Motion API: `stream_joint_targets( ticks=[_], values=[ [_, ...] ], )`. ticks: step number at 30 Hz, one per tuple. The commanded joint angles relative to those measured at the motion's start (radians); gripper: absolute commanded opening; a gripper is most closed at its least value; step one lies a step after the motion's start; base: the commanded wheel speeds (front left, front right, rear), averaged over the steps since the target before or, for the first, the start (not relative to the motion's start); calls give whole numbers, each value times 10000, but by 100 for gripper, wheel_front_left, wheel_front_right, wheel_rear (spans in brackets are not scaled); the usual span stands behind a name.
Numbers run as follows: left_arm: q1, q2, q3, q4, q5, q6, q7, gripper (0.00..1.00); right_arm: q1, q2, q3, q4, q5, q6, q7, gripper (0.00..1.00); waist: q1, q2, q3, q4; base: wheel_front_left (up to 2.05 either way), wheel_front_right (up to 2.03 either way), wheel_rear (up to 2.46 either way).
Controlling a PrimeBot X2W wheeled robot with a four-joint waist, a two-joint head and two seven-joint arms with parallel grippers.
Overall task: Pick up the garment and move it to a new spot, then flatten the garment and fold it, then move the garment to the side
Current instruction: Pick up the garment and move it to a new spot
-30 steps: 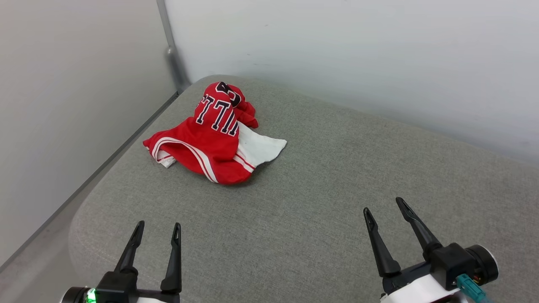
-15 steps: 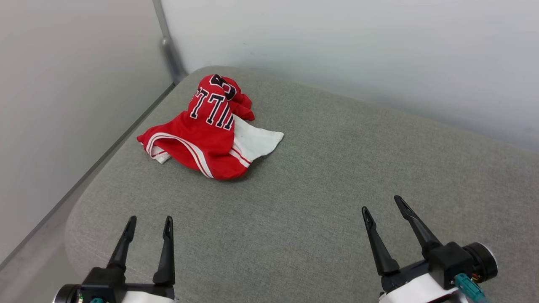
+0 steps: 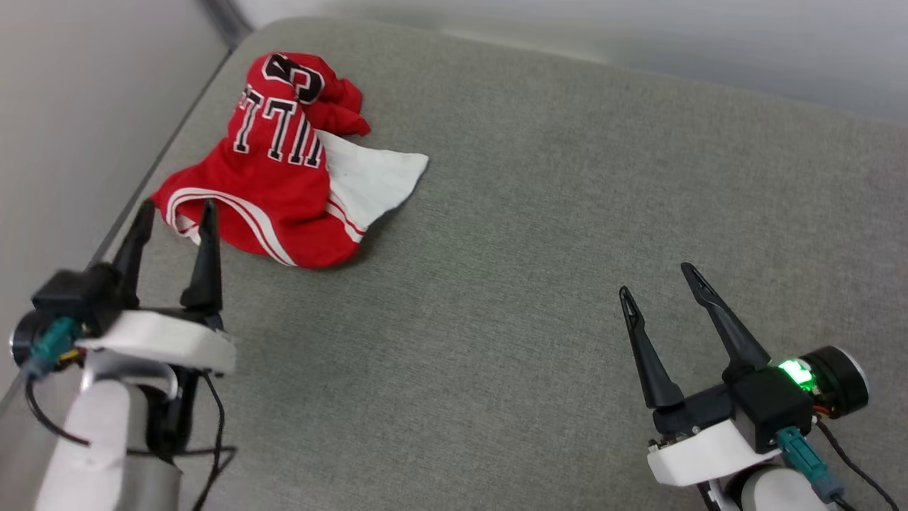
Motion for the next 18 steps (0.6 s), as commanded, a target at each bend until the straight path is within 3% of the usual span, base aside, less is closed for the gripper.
stream_joint_targets(
  ticks=[1,7,12,13,18],
  values=[
    [-815,552,-282,432,-522,-12,371,100,-225,-47,-29,-135,-103,-3,-20,100,-2,0,825,-586,0,0,0],
    [-2819,2909,-1903,1603,-2619,-18,2986,100,-619,-150,-87,-575,-266,-3,-20,100,-2,0,1951,-1178,0,0,0],
    [-3866,4791,-3242,1994,-4869,-7,6061,100,-873,-160,-304,-871,-443,-3,-21,100,-2,0,2696,-1598,0,0,0],
    [-3866,4791,-3242,1994,-4869,-7,6061,100,-873,-160,-304,-871,-443,-3,-21,100,-2,0,2696,-1598,0,0,0],
    [-4503,5868,-3684,2282,-7071,-9,8397,100,-1033,-117,-391,-1080,-537,-3,-21,100,-2,0,3325,-1946,0,0,0]
  ],
)
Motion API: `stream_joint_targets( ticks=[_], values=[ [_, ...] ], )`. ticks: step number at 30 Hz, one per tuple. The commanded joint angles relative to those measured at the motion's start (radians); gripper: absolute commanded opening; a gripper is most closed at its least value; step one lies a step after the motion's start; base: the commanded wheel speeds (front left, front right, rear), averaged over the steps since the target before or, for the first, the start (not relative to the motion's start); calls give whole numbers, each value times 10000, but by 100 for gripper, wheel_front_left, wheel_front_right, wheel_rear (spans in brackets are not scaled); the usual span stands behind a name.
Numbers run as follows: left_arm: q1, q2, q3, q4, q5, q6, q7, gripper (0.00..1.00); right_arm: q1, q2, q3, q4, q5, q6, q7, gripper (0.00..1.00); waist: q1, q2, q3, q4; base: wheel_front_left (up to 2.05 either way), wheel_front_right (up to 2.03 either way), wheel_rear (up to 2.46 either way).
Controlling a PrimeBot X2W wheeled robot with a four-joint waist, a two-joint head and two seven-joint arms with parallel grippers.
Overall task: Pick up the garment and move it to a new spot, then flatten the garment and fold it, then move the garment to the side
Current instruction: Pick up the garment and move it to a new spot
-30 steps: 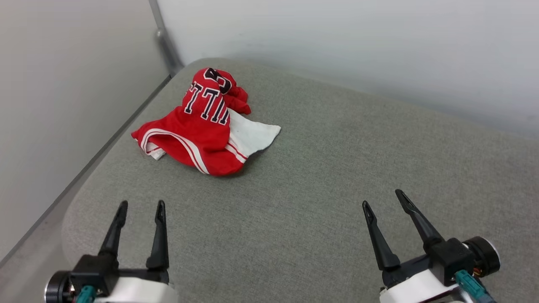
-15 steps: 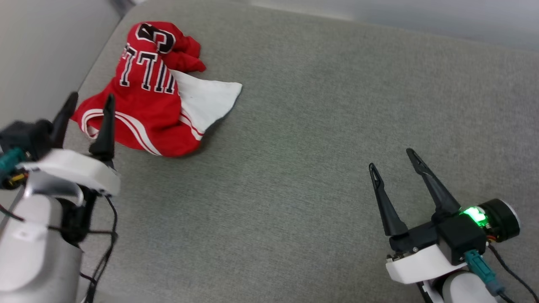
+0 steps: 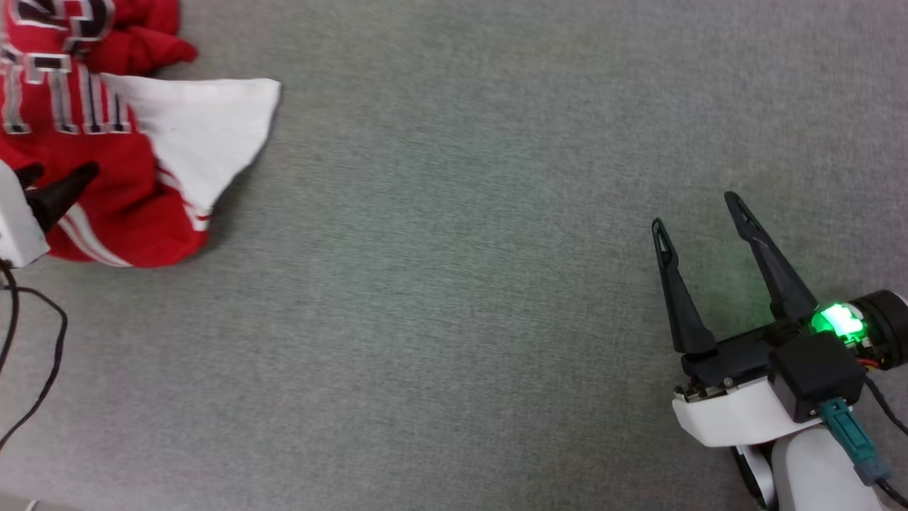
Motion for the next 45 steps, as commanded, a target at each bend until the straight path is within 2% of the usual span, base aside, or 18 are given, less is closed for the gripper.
stream_joint_targets(
  ticks=[1,4,8,13,14,15,25,33,38,45],
  values=[
    [-119,139,-57,66,-174,13,236,100,-133,-3,-9,-69,-43,-3,-19,100,-3,0,431,-361,0,0,0],
    [-314,405,-250,216,-800,13,938,100,-242,14,19,-150,-60,-3,-19,100,-3,0,692,-520,0,0,0],
    [-515,422,-511,585,-1296,13,1649,100,-276,23,12,-249,-131,-3,-19,100,-3,0,925,-629,0,0,0],
    [-613,57,-1032,909,-1580,12,2054,100,-377,31,-10,-247,-176,-3,-18,100,-3,0,1073,-692,0,0,0],
    [-590,7,-1148,948,-1652,12,2155,85,-393,37,-2,-224,-195,-3,-18,100,-3,0,1073,-705,0,0,0],
    [-568,-25,-1249,947,-1737,11,2211,0,-416,44,7,-196,-197,-3,-18,100,-3,0,1053,-721,0,0,0],
    [-233,542,-1928,223,-2290,-8,1448,0,-301,103,71,193,9,-3,-19,100,-3,0,-130,-818,0,0,0],
    [522,874,-2908,-1741,-2739,0,543,0,92,120,-514,604,588,-3,-17,100,-3,0,-1853,-1179,0,0,0],
    [750,578,-3507,-2709,-2611,-1,-17,0,282,121,-816,742,884,-3,-19,100,-3,0,-2559,-1525,0,0,0],
    [478,-638,-4388,-3509,-2097,-1,-496,0,425,123,-990,775,1113,-3,-19,100,-3,0,-3137,-2245,0,0,0]
  ],
)
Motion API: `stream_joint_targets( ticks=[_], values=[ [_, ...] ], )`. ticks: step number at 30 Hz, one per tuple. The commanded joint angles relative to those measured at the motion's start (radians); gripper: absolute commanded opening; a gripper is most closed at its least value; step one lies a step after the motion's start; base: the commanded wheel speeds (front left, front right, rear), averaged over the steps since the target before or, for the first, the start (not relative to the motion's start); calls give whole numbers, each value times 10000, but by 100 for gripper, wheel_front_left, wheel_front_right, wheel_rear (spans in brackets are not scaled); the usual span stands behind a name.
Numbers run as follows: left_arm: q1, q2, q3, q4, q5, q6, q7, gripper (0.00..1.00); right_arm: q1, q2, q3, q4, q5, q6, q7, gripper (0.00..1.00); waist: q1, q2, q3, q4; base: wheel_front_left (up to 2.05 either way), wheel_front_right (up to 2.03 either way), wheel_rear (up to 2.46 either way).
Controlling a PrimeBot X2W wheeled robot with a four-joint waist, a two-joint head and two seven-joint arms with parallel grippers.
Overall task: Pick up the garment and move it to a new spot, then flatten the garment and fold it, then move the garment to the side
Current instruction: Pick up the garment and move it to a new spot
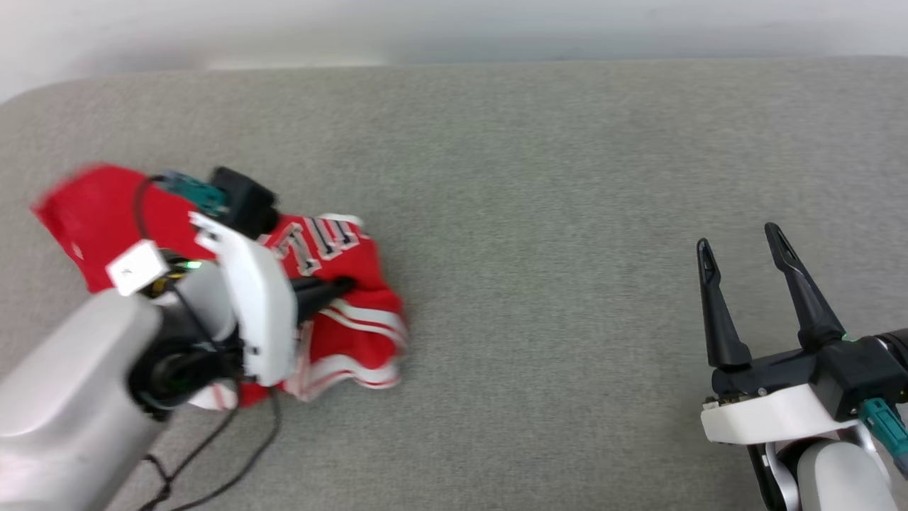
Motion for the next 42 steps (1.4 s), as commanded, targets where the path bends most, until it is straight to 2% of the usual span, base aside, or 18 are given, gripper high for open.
stream_joint_targets(
  ticks=[1,12,15,19,20,21,26,30,34,39,42],
  values=[
    [-217,-297,-168,-78,138,-16,-90,0,80,35,-45,0,36,-3,-19,100,1,0,-267,-407,0,0,0],
    [-1621,-3437,-1924,781,911,-16,-775,0,-145,34,-708,-267,239,-3,-21,100,1,0,-111,-1701,0,0,0],
    [-1853,-4118,-2530,1167,974,-16,-998,0,-191,33,-869,-287,282,-3,-19,100,1,0,-36,-1980,0,0,0],
    [-1995,-4742,-3229,1889,1063,-16,-1527,0,-151,34,-868,-305,324,-3,-19,100,1,0,10,-2193,0,0,0],
    [-2015,-4833,-3386,2058,1121,-16,-1703,21,-134,33,-858,-305,337,-3,-19,100,1,0,15,-2215,0,0,0],
    [-2016,-4898,-3508,2267,1151,-16,-1876,100,-116,34,-845,-299,347,-3,-21,100,1,0,19,-2224,0,0,0],
    [-2087,-4819,-4070,2951,1314,-16,-2781,100,23,33,-823,-212,328,-3,-19,100,1,0,-175,-1927,0,0,0],
    [-2007,-4661,-4006,3264,1267,-16,-3849,100,183,30,-869,-150,199,-3,-21,100,1,0,-564,-1433,0,0,0],
    [-1989,-4270,-3592,3611,1462,41,-5109,100,338,30,-934,-62,65,-3,-21,100,1,0,-1034,-848,0,0,0],
    [-1737,-3660,-2687,3832,1849,717,-7196,100,543,30,-973,-23,-123,-3,-21,100,1,0,-1504,-178,0,0,0],
    [-1402,-3033,-2201,3727,2205,1246,-7898,100,690,29,-1108,-31,-169,-3,-19,100,1,0,-1788,160,0,0,0]
  ],
)
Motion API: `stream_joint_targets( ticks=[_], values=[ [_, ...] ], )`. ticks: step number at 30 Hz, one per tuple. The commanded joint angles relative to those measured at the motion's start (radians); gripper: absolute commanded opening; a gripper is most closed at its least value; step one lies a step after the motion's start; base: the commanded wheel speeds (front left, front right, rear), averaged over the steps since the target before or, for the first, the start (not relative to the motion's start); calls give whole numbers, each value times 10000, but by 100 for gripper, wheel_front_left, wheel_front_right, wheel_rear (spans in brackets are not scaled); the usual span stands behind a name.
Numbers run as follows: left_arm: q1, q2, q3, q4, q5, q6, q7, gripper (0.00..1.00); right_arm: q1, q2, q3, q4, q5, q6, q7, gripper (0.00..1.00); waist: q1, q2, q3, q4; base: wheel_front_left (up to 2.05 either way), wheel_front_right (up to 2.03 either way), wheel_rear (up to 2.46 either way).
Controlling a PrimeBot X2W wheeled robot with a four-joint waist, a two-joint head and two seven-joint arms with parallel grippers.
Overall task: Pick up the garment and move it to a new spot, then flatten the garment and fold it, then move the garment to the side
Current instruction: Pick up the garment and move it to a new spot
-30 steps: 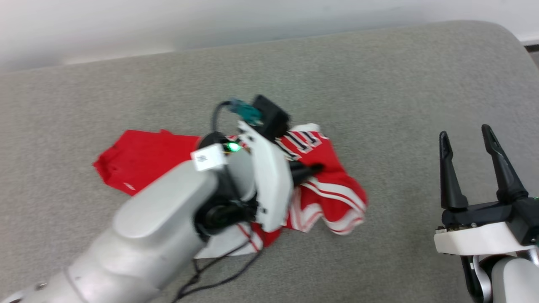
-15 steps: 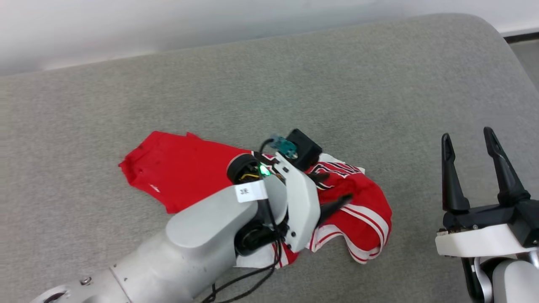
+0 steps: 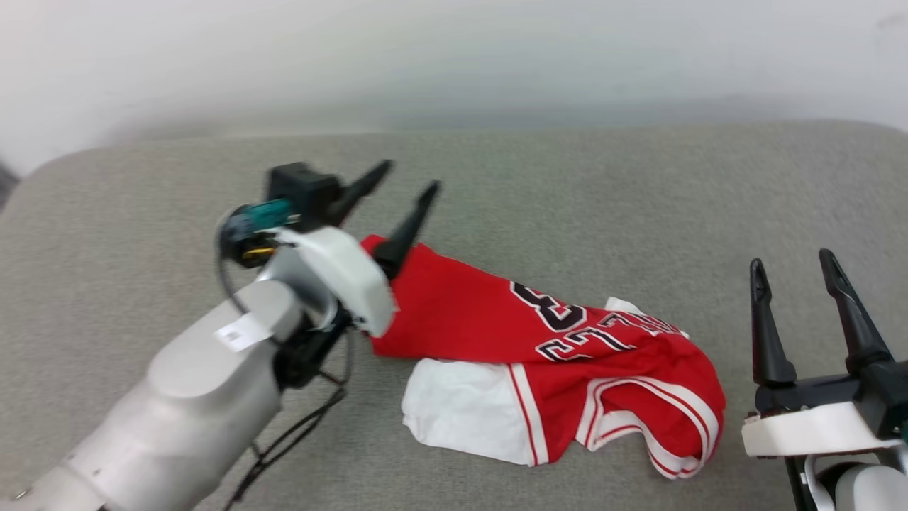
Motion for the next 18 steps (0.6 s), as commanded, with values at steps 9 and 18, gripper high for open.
stream_joint_targets(
  ticks=[9,18],
  values=[
    [3228,1058,3303,-2393,1556,1581,-373,100,405,15,-288,-29,-138,-5,-19,100,1,0,-817,874,0,0,0],
    [7197,21,6092,-4732,3454,1523,-378,100,637,16,-358,-80,-31,-5,-19,100,1,0,-1069,904,0,0,0]
  ],
)
